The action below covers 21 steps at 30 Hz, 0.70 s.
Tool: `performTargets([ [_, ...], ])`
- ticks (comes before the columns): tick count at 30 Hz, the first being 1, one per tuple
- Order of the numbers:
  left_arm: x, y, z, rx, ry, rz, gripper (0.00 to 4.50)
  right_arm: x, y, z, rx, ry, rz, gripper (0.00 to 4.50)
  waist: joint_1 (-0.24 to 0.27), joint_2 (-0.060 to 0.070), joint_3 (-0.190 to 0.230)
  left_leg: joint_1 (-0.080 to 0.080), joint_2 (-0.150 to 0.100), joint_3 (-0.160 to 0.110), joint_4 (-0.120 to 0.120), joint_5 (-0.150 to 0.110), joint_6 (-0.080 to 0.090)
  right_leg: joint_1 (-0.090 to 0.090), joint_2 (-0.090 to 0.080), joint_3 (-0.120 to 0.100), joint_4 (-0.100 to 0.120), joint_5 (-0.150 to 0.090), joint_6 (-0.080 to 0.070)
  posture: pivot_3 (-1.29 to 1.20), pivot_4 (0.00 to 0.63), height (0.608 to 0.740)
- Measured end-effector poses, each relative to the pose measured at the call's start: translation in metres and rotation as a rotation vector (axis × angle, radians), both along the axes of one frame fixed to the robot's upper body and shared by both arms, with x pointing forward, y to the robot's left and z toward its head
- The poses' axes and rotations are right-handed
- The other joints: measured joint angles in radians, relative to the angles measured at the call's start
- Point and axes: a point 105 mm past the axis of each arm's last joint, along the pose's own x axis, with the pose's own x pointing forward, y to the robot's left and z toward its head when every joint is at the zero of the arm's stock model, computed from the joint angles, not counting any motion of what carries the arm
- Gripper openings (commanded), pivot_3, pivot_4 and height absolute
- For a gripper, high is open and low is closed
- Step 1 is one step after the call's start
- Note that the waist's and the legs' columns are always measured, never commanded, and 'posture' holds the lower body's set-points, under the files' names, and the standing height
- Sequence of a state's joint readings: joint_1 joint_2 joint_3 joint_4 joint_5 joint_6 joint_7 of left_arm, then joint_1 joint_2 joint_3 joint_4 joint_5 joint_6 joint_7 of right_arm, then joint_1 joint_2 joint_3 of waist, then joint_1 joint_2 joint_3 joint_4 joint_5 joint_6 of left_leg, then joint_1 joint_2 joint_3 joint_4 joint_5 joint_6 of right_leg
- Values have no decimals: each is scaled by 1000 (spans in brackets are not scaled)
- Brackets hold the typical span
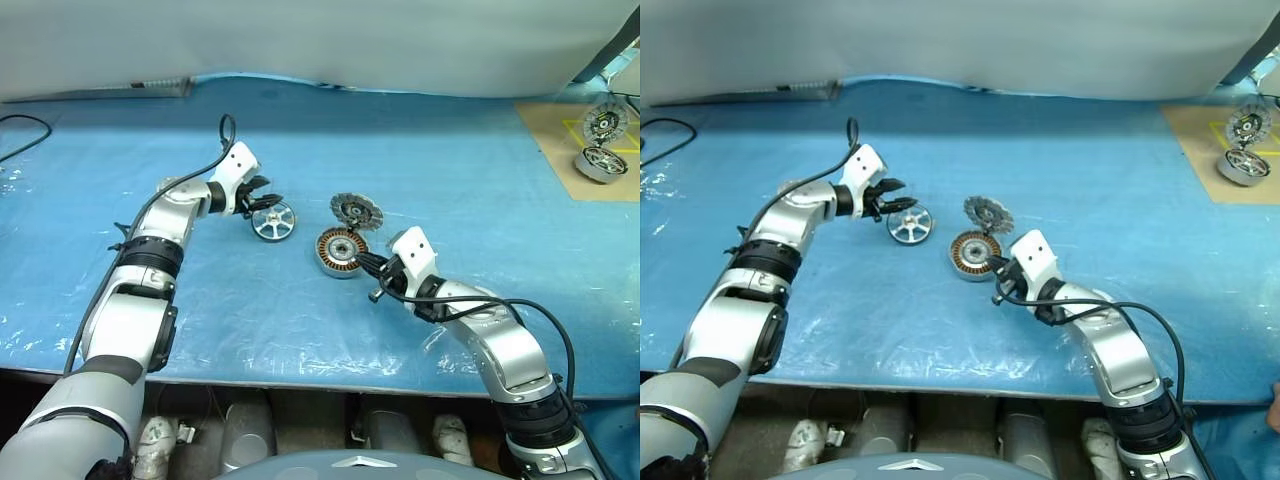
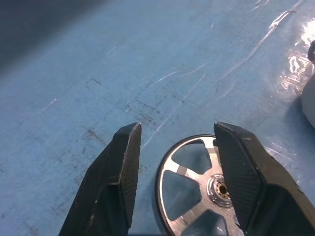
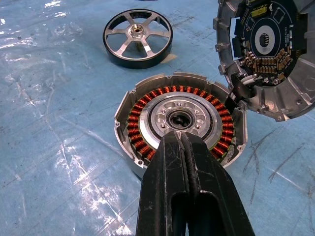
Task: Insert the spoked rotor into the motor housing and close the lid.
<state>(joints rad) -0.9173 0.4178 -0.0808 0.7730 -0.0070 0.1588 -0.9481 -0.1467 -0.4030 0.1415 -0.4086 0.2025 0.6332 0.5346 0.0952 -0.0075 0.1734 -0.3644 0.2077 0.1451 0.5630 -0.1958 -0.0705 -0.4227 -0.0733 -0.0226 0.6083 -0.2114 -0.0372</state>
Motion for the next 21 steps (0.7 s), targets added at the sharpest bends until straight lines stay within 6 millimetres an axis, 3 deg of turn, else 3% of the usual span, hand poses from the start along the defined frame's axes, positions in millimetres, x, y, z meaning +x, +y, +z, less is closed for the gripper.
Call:
performTargets([
  [6, -15, -5, -29, 52, 68, 11, 2486, -1, 0, -1, 0, 6, 1, 0, -1, 0, 0, 0, 0, 0, 0, 0, 0, 0, 0, 0, 0, 0, 0, 0, 150, 740],
  [21, -10, -1, -29, 68, 30, 109, 2486, -2, 1, -2, 3, 8, 8, 0, -1, 0, 0, 0, 0, 0, 0, 0, 0, 0, 0, 0, 0, 0, 0, 0, 150, 740],
])
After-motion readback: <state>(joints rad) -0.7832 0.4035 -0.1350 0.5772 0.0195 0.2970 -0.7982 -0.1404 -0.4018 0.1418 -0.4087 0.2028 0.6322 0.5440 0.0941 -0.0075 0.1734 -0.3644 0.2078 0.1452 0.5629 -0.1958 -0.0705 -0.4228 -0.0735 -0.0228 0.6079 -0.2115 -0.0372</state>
